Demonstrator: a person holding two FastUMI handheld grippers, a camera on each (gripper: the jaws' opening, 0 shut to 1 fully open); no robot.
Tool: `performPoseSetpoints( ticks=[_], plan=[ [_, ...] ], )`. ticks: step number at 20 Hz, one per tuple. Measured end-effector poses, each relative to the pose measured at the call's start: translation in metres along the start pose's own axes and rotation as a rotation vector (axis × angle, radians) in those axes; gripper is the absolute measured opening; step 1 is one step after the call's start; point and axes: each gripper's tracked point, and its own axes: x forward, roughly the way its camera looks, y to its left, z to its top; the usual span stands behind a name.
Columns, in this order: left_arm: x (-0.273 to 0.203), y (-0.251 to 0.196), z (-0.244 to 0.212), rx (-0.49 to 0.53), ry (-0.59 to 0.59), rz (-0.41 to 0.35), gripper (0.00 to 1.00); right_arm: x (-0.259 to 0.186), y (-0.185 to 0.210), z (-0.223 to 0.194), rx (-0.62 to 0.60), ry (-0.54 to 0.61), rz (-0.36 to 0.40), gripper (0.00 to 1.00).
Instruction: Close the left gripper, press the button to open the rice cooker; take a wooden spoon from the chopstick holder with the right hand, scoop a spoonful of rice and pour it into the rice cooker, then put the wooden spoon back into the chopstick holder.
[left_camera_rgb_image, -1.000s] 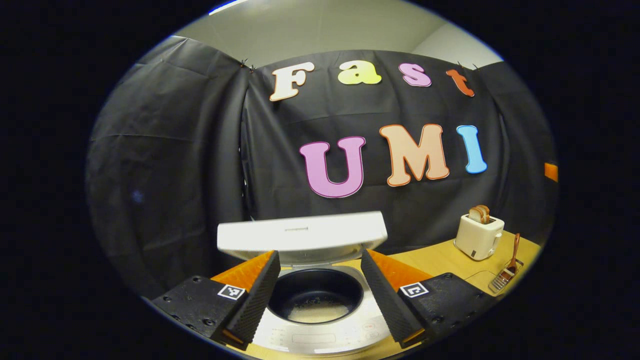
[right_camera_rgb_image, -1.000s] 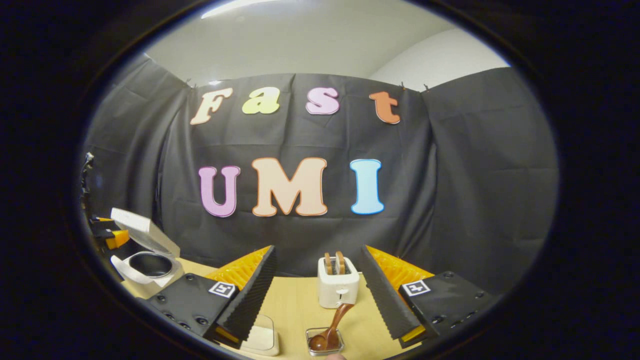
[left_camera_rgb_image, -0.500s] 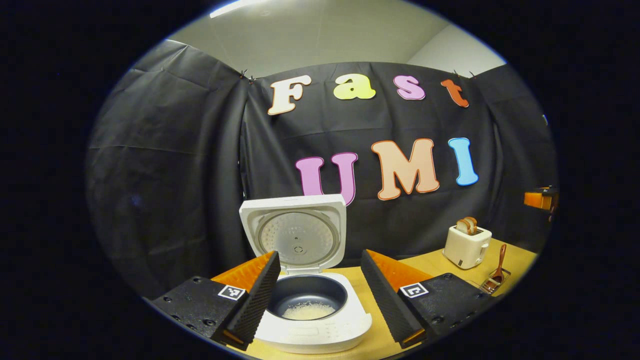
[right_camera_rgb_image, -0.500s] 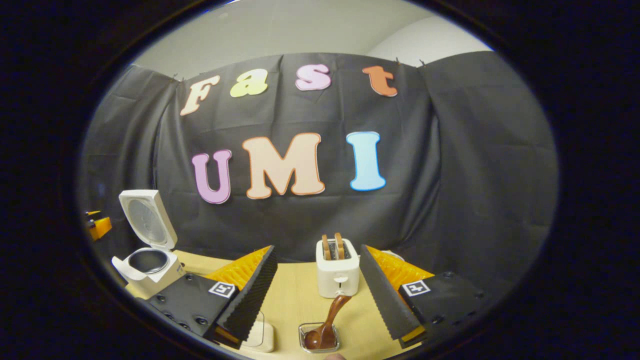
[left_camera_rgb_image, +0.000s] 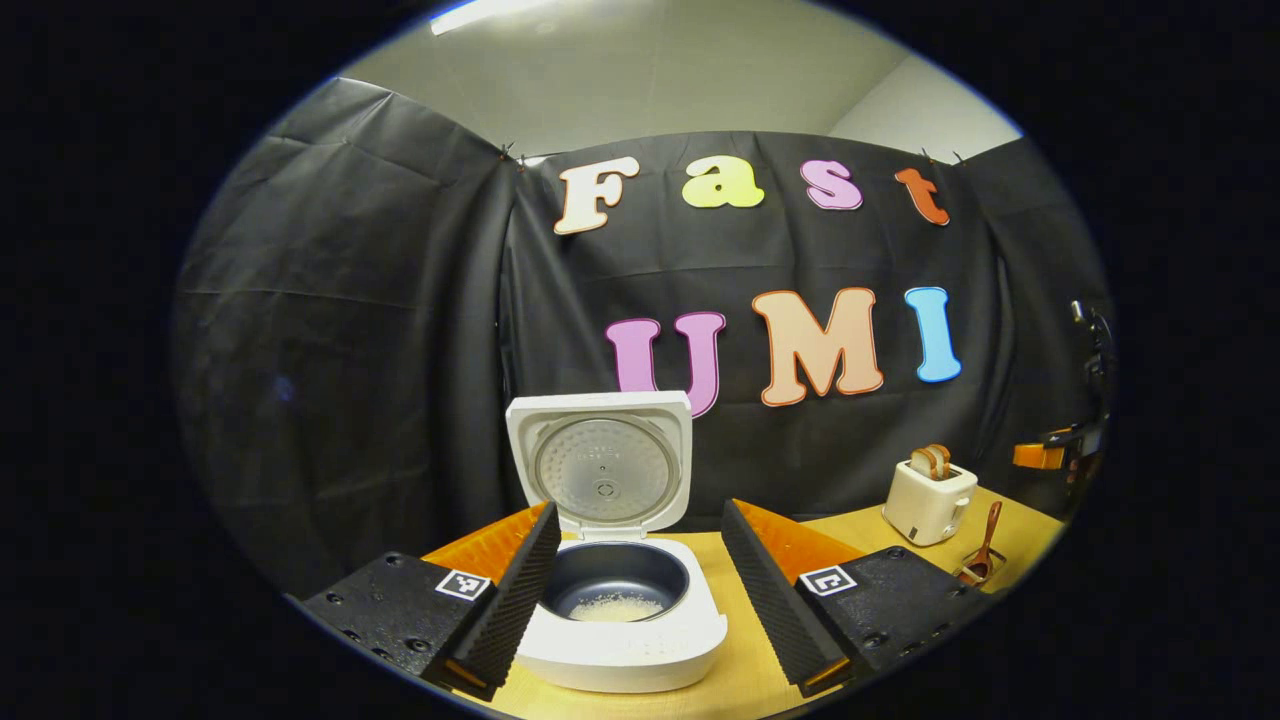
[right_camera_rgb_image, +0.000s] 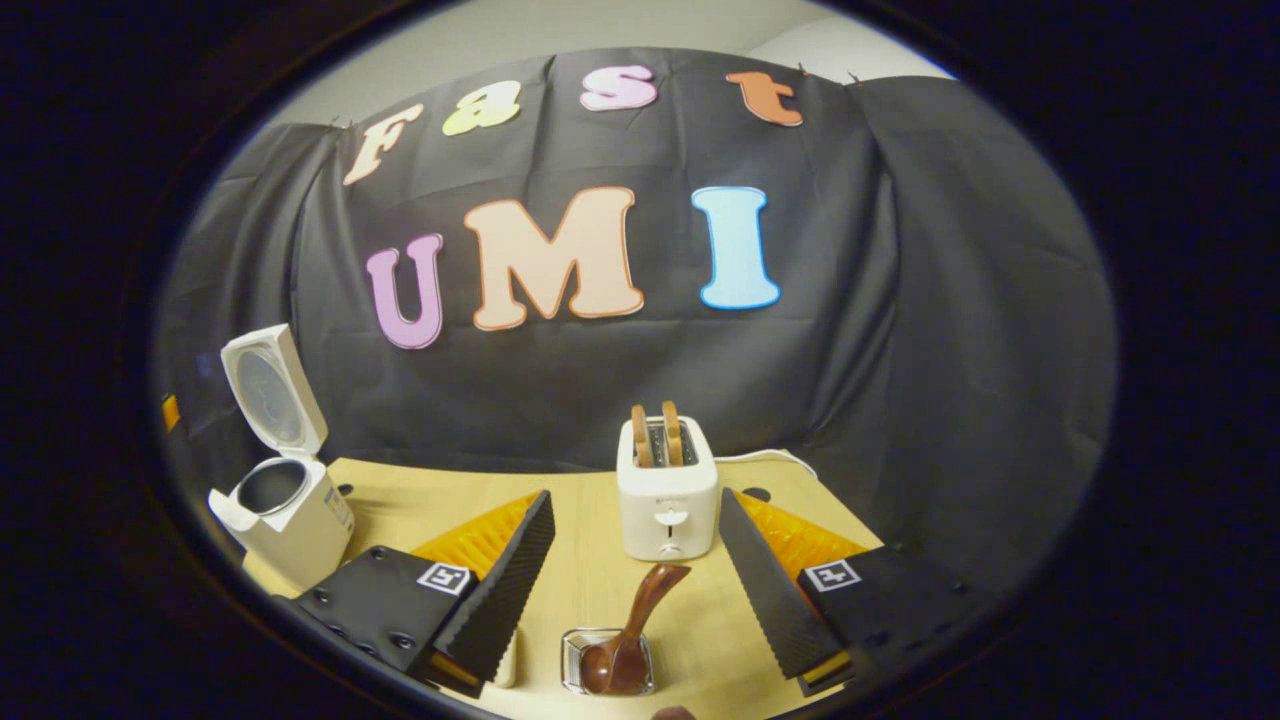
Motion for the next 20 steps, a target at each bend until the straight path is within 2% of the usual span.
performPoseSetpoints(
  ticks=[2, 3, 4, 5, 7, 8, 12, 13, 20],
  plan=[
    [-0.006, 0.002, 0.002, -0.005, 0.000, 0.015, 0.99, 0.011, -0.002, -0.014, -0.001, 0.039, 0.002, 1.00],
    [-0.008, 0.003, 0.004, -0.005, -0.003, 0.021, 0.96, 0.016, -0.003, -0.021, 0.002, 0.060, 0.005, 1.00],
    [-0.011, 0.005, 0.006, 0.000, -0.005, 0.030, 0.99, 0.022, -0.005, -0.028, 0.006, 0.086, 0.006, 1.00],
    [-0.013, 0.005, 0.006, 0.005, -0.006, 0.035, 0.96, 0.028, -0.006, -0.037, 0.009, 0.110, 0.007, 1.00],
    [-0.019, 0.006, 0.008, 0.018, -0.004, 0.048, 0.99, 0.037, -0.009, -0.054, 0.013, 0.159, 0.006, 1.00],
    [-0.020, 0.007, 0.008, 0.021, -0.003, 0.054, 0.95, 0.042, -0.011, -0.061, 0.014, 0.181, 0.006, 1.00],
    [-0.026, 0.015, 0.005, 0.027, 0.014, 0.086, 0.95, 0.055, -0.011, -0.094, 0.023, 0.282, 0.020, 1.00],
    [-0.029, 0.017, 0.004, 0.027, 0.017, 0.092, 0.99, 0.058, -0.010, -0.102, 0.026, 0.301, 0.021, 1.00],
    [-0.035, 0.024, -0.002, 0.040, 0.045, 0.127, 0.96, 0.073, -0.005, -0.140, 0.055, 0.407, 0.047, 1.00]
  ],
)
